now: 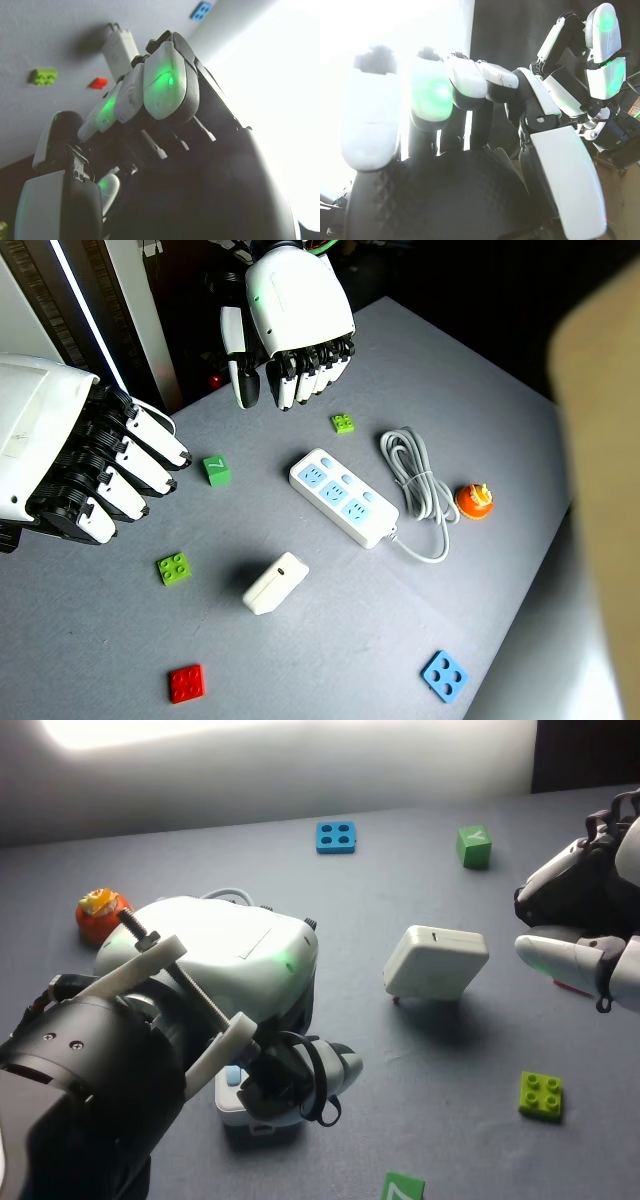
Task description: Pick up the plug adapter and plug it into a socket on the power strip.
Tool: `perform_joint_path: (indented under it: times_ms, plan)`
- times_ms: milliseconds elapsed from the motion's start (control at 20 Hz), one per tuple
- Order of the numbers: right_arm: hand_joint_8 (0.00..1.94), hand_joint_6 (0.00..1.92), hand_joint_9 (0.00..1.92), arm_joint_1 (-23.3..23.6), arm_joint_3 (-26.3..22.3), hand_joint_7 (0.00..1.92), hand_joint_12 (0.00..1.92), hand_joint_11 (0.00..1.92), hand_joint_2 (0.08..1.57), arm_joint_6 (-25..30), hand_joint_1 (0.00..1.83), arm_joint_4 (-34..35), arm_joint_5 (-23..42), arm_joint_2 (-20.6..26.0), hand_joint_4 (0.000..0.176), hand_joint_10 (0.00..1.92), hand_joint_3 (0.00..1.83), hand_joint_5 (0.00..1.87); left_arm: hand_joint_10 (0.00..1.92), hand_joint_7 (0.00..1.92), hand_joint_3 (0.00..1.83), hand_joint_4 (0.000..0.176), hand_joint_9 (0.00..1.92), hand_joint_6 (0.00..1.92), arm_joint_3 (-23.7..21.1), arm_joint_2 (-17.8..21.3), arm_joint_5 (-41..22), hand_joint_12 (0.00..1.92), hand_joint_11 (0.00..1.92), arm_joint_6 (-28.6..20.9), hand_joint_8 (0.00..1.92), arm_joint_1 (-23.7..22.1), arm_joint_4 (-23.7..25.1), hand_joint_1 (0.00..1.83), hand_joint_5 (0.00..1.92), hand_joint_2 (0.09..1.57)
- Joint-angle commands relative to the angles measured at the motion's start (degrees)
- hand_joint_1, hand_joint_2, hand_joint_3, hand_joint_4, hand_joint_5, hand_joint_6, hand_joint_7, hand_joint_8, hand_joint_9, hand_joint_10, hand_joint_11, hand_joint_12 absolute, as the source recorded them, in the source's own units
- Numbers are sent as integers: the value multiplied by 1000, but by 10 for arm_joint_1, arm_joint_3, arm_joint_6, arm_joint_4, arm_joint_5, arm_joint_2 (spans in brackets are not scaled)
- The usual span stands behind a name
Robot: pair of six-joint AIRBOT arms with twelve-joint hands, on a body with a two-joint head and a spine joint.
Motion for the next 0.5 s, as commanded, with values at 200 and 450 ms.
perform_joint_path:
  times_ms: [200, 450]
  plan:
    - [1, 3, 97, 12, -2, 101, 212, 0, 1079, -1, 0, -1, 63, -6, 0, 2, 3, 66, 0, 0, 18, 0, 0, 0, -4, 1, 32, 0, 0, -7, 0, 2, 46, 0, 0, 1200]
    - [7, 6, 111, 14, -1, 123, 265, 0, 1089, -113, 30, 54, 81, -19, 0, 8, 0, 92, 0, 0, 13, 0, 0, 0, -25, -12, 117, 0, 1, -12, 0, 22, 8, 0, 0, 1201]
